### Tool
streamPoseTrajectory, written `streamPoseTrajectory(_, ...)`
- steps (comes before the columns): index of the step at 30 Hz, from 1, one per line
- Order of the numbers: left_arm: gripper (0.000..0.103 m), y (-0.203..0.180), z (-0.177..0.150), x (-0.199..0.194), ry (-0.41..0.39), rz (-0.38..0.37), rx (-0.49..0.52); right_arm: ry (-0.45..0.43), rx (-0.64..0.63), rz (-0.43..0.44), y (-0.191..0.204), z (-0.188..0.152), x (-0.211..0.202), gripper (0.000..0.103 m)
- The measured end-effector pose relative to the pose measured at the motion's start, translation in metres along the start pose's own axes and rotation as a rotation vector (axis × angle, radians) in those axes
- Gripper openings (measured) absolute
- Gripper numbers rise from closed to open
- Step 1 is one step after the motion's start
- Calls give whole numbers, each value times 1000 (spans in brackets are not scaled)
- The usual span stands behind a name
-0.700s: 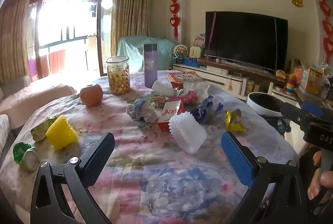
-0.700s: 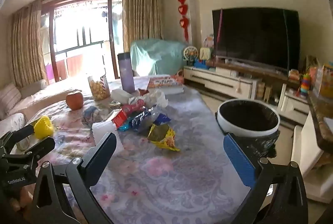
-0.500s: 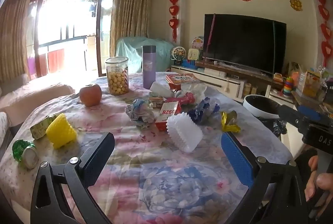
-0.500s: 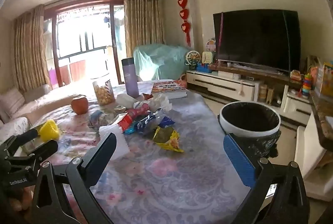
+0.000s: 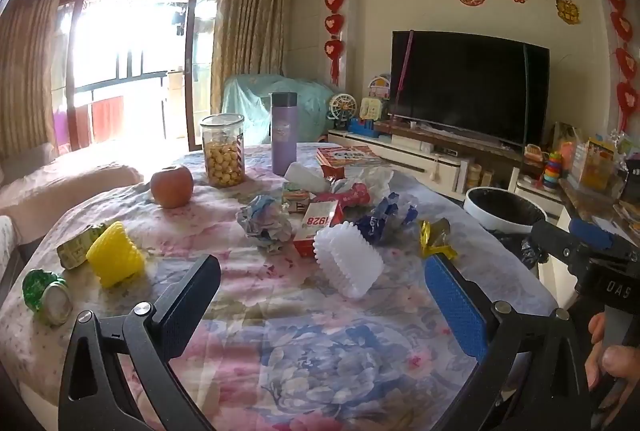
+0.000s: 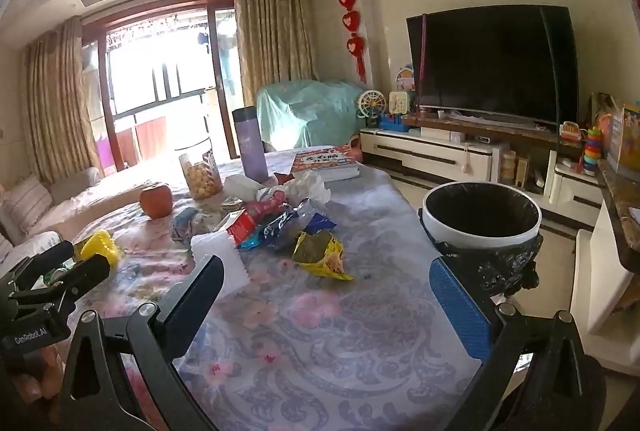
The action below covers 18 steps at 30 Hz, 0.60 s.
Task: Collect trash
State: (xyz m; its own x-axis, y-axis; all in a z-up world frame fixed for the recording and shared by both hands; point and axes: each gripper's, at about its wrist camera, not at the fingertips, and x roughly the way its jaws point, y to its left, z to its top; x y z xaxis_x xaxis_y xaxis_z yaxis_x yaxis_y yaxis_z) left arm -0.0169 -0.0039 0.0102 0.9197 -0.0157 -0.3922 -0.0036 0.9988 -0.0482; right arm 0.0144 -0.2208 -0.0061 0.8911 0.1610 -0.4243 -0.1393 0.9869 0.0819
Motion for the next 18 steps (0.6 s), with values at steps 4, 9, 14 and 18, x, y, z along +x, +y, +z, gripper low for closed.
streamPoseTrajectory(4, 102, 0, 0, 1, 0, -1, -1, -2, 4, 3, -1, -1, 1, 103)
streamPoseTrajectory(9, 102, -1, -1, 1, -1, 1, 0, 3, 6, 9, -2, -1, 1, 103)
streamPoseTrajectory(14, 102, 0, -1, 1, -1, 0, 1, 1, 5, 13, -1, -2, 0, 103)
streamPoseTrajectory(18, 102, 0, -2, 1, -1, -2, -1, 0, 2, 14, 0, -2, 0, 103)
